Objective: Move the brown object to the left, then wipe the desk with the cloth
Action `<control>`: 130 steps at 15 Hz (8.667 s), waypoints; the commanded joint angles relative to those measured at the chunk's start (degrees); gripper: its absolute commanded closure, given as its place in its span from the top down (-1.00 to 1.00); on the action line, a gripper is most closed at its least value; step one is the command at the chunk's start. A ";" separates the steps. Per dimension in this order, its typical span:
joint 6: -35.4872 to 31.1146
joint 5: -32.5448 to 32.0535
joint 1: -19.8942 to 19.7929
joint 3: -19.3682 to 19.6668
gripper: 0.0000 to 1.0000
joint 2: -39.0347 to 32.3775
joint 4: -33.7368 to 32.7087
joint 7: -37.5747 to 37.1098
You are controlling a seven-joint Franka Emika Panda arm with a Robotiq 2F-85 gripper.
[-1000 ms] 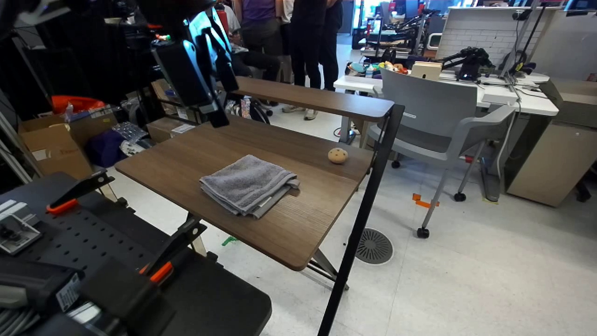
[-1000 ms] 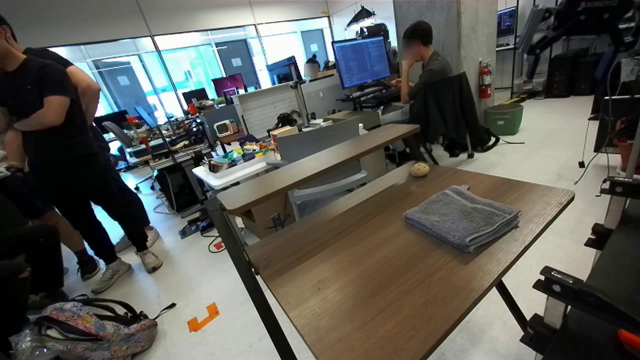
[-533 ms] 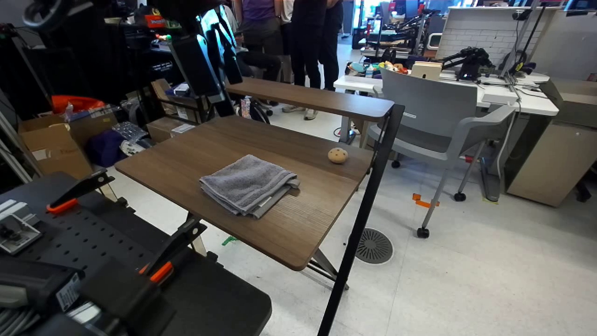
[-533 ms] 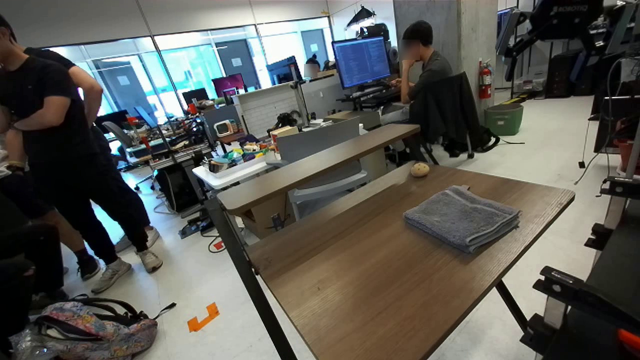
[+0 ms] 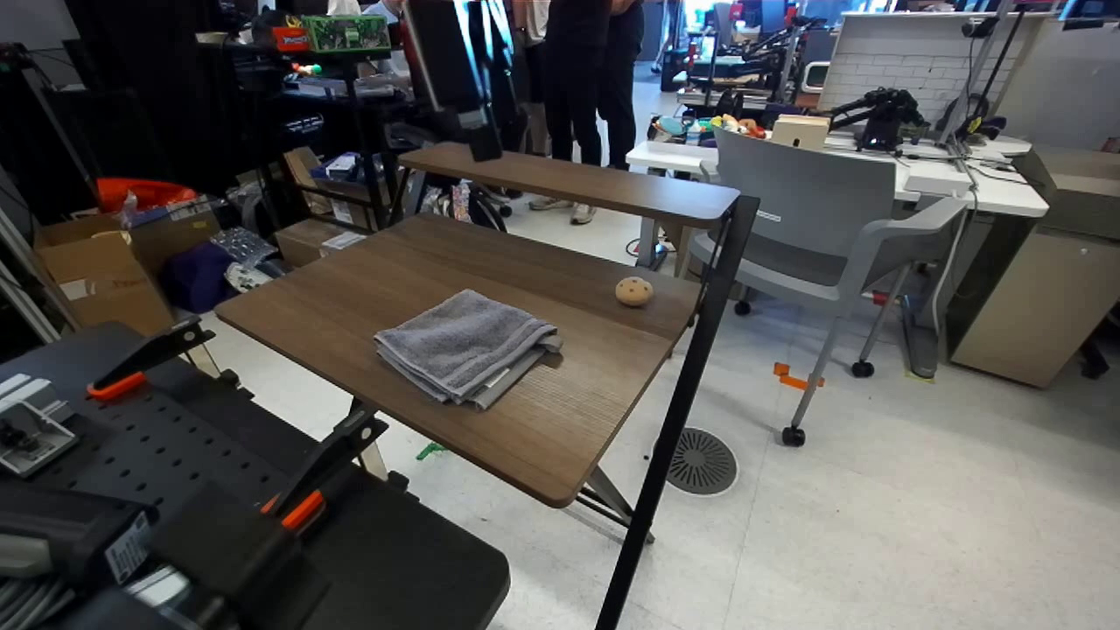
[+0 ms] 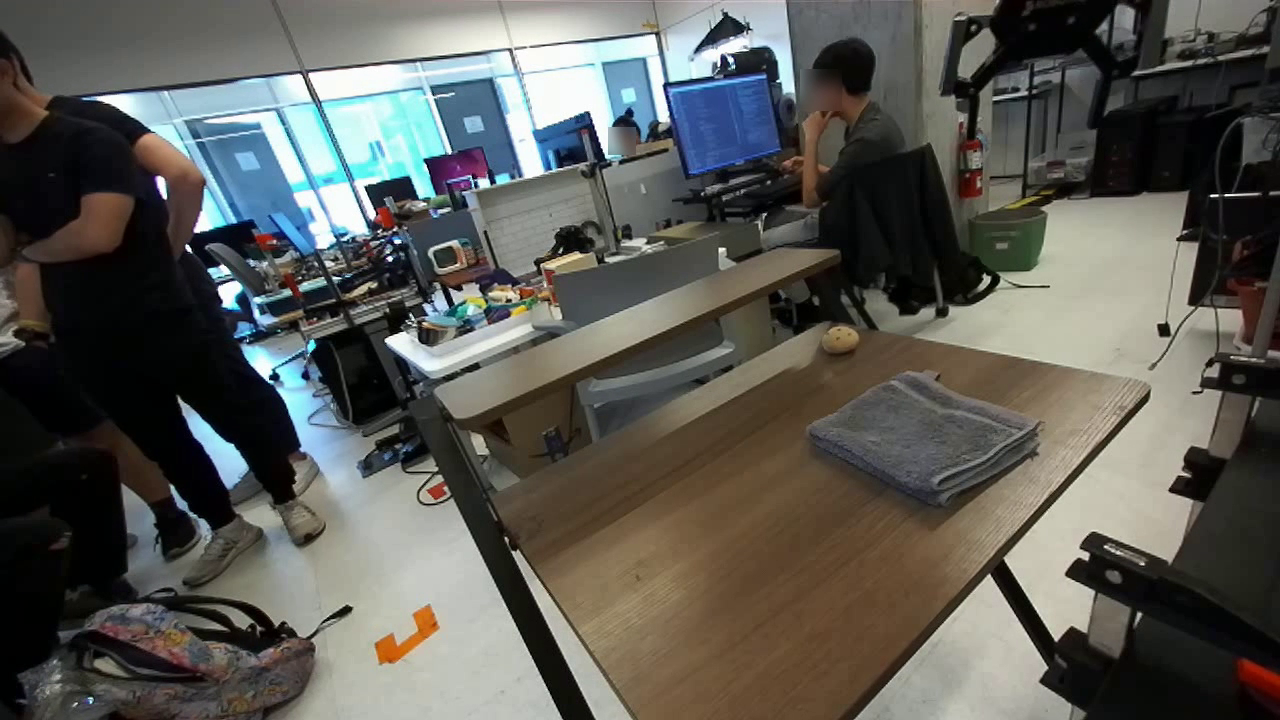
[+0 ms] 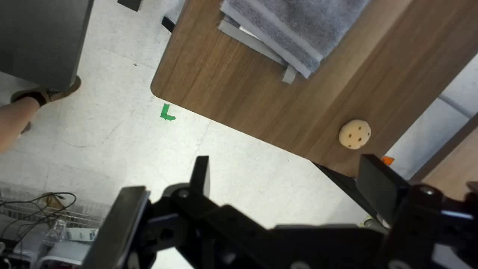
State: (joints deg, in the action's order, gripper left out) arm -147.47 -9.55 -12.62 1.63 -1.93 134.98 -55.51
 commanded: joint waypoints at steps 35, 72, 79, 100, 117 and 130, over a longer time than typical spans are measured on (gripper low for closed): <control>28.85 -0.13 7.93 11.30 1.00 -42.88 -56.28 22.11; -19.71 27.94 8.74 9.56 1.00 -59.82 -52.30 27.59; -21.25 29.01 6.76 2.52 1.00 -59.78 -52.31 29.81; -5.86 27.50 8.44 8.04 0.44 -67.82 -67.20 9.87; -3.65 30.66 4.25 -6.10 -0.94 -50.41 -46.30 31.04; 0.70 63.39 7.12 -23.59 -0.94 -41.51 -40.56 44.77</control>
State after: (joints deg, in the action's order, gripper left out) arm -145.05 45.27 -7.01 -21.94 -41.55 98.73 -13.73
